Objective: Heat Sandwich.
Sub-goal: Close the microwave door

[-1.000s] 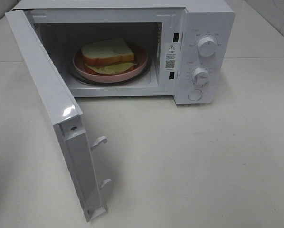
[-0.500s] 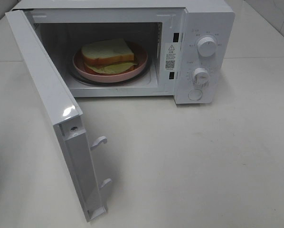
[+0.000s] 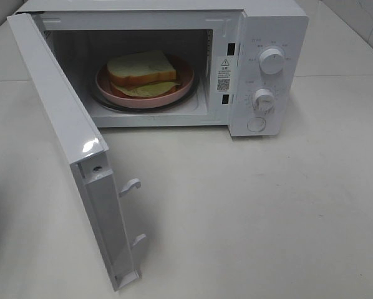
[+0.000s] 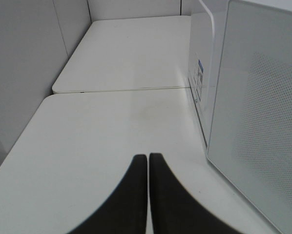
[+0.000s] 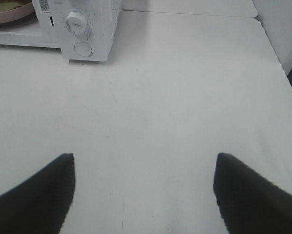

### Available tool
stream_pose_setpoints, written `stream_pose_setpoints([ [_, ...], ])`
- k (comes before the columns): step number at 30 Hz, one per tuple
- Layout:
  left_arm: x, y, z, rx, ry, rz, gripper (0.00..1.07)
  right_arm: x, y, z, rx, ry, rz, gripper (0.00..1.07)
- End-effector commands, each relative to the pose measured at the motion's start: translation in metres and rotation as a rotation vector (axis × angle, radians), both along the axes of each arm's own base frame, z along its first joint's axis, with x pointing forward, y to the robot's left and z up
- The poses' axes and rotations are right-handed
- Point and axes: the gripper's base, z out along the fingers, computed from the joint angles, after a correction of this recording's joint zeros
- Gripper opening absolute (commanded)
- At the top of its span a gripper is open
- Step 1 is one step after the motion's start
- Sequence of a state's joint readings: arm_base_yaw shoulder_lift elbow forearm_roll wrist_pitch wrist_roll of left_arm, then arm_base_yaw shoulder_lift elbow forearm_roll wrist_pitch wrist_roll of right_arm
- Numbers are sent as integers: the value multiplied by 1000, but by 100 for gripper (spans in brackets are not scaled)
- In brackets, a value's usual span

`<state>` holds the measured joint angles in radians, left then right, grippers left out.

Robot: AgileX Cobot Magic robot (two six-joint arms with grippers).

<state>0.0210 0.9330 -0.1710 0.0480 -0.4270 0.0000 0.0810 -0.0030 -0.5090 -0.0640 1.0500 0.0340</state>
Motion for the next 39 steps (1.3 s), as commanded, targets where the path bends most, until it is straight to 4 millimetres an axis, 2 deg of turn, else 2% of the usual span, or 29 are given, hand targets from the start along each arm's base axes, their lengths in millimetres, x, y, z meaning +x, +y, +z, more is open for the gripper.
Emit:
stream_pose_setpoints([
  [1,9,-5,4,-9,-34,-49,0,-3,0,-1,10,-32,-8,76],
  [9,22,-16,-2,-55,-42,-169,0,-3,0,-1,10,-32,-8,76],
  [14,30,-29,-10,-66,-73,-317,0,-3,0,-1,10,-32,-8,76],
  [18,33,-32,-15,-81,-68,-334,0,-3,0,-1,10,-32,-8,76],
  [23,38,-51,-22,-33,-40,-423,0,-3,0,-1,10,-32,-8,76],
  [32,42,-72,-36,-32,-7,-448,0,-3,0,-1,10,-32,-8,76],
  [39,49,-86,-38,-56,6,-459,0,-3,0,-1,10,-32,-8,76],
])
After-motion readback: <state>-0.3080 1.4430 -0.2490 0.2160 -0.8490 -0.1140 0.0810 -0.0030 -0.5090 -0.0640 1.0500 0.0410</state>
